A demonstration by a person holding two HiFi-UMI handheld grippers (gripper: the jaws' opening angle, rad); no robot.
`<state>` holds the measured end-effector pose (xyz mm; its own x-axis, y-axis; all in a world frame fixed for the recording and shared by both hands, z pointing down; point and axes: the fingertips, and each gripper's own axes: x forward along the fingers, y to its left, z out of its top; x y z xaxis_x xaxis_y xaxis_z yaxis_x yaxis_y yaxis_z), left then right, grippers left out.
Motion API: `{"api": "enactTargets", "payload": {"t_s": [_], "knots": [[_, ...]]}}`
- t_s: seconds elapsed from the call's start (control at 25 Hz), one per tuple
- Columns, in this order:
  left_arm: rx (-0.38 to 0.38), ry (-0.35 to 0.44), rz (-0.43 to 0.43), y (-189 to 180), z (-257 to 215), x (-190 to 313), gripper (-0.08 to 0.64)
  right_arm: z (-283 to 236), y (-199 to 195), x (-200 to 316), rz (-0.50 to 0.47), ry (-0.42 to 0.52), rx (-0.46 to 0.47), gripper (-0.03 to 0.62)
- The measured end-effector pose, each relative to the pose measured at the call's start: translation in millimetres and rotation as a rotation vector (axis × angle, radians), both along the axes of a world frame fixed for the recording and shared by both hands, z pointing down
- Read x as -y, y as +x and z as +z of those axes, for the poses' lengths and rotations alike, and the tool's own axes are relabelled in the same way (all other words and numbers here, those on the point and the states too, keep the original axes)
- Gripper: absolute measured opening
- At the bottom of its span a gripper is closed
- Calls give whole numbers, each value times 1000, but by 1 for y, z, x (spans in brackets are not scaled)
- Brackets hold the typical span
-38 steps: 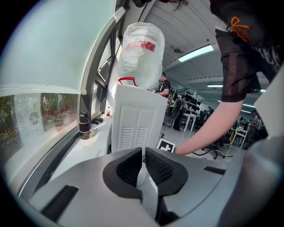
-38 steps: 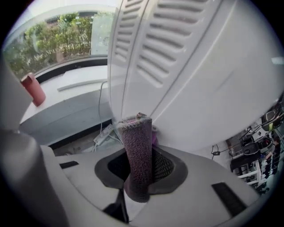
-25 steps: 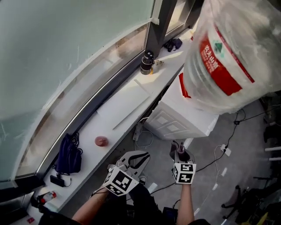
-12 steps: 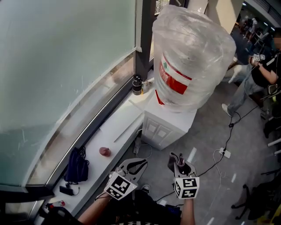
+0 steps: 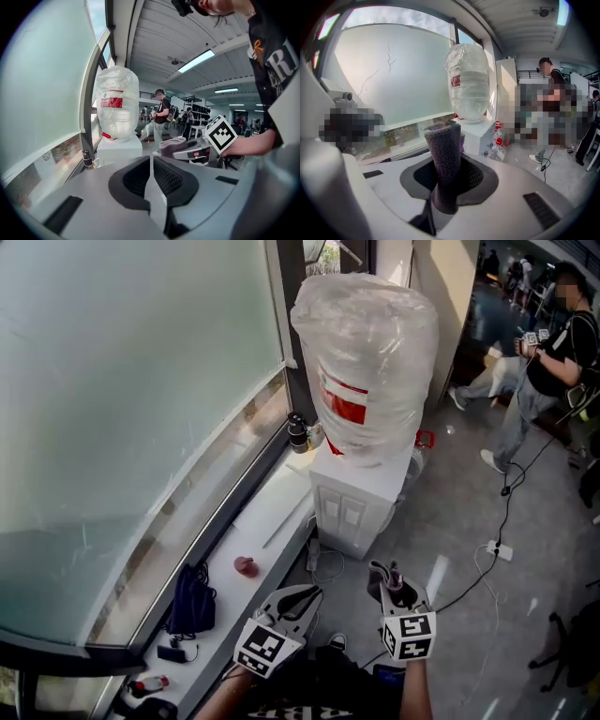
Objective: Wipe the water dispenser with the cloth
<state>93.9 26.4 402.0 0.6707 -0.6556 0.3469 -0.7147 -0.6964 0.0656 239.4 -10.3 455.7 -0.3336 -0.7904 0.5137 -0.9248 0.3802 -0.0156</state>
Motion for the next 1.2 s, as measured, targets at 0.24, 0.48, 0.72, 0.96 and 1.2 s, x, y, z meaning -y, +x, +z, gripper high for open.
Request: {"api": "enactTargets", "payload": {"t_s": [0.24, 0.48, 0.72, 0.96, 1.2], "knots": [[-13, 20, 35, -8, -22, -19, 31, -21, -12, -26, -10, 33, -5, 101], [-49, 50, 59, -31, -38, -23, 31, -41, -30, -56, 31, 61, 38, 101], [-79, 86, 139, -58, -54, -50, 31, -48, -62, -99, 117, 70, 76, 101], [-94, 76, 223, -81, -47, -92, 31, -46, -100, -148, 179, 77, 127, 101], [-129, 95, 297, -86, -54, -126, 31, -52, -118, -180, 226, 103, 175, 101]]}}
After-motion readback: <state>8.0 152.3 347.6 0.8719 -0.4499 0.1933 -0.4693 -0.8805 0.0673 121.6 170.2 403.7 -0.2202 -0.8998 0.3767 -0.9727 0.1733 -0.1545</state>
